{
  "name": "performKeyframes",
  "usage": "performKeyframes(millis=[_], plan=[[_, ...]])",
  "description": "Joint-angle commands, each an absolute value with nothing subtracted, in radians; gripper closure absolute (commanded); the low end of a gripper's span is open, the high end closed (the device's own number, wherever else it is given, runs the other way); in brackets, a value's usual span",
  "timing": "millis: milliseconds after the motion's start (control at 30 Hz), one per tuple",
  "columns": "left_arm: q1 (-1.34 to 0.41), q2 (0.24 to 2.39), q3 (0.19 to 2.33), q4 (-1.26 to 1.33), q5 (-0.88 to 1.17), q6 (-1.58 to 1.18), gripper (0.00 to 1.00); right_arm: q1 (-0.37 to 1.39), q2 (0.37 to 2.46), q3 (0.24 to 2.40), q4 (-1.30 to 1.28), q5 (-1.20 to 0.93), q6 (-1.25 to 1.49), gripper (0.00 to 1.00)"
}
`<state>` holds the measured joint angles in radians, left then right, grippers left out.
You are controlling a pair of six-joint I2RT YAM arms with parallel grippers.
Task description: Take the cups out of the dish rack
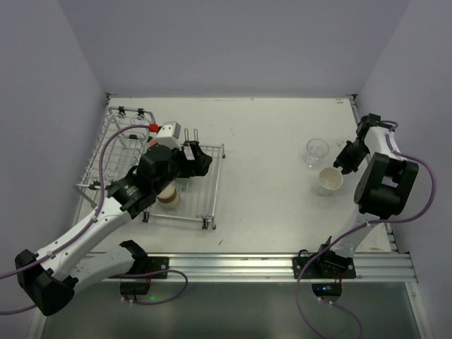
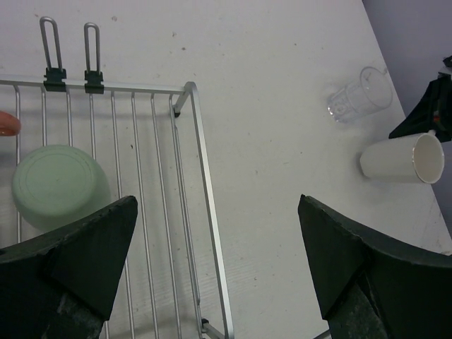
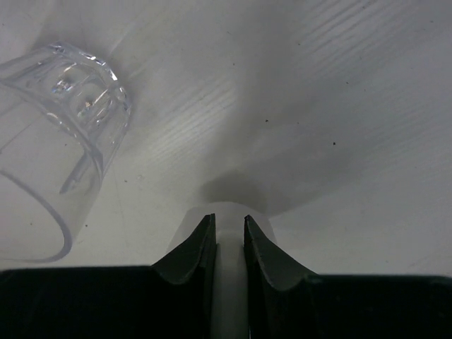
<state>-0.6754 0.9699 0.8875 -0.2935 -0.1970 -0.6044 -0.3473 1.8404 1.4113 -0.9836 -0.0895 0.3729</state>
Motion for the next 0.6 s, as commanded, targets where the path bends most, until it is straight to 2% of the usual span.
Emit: performKeyframes(millis=[0,200,467,533,567], plan=[[-0.680,0.945,0.888,-0.255,-0.221,-0.589,0.00,-0.359,1.877,1.486,-0.994,-0.186,0.371,1.00],[-0.678,0.989,0.891,-0.241,-0.213,-0.578,0.00,-0.371,1.971,1.514,-0.996,-0.192,0.361,1.00],[-0.678,1.049,0.905,-0.219,-0.210,-0.558,0.00,-0.396,1.980,1.537,-1.006,-0.203,0.348,0.99],[-0.678,1.060,0.914,-0.216,-0.213,-0.555,0.00,-0.396,1.971,1.540,-1.006,-0.204,0.344,0.92],[-0.678,1.071,0.917,-0.219,-0.216,-0.552,0.00,-0.396,1.970,1.543,-1.005,-0.209,0.344,0.83]])
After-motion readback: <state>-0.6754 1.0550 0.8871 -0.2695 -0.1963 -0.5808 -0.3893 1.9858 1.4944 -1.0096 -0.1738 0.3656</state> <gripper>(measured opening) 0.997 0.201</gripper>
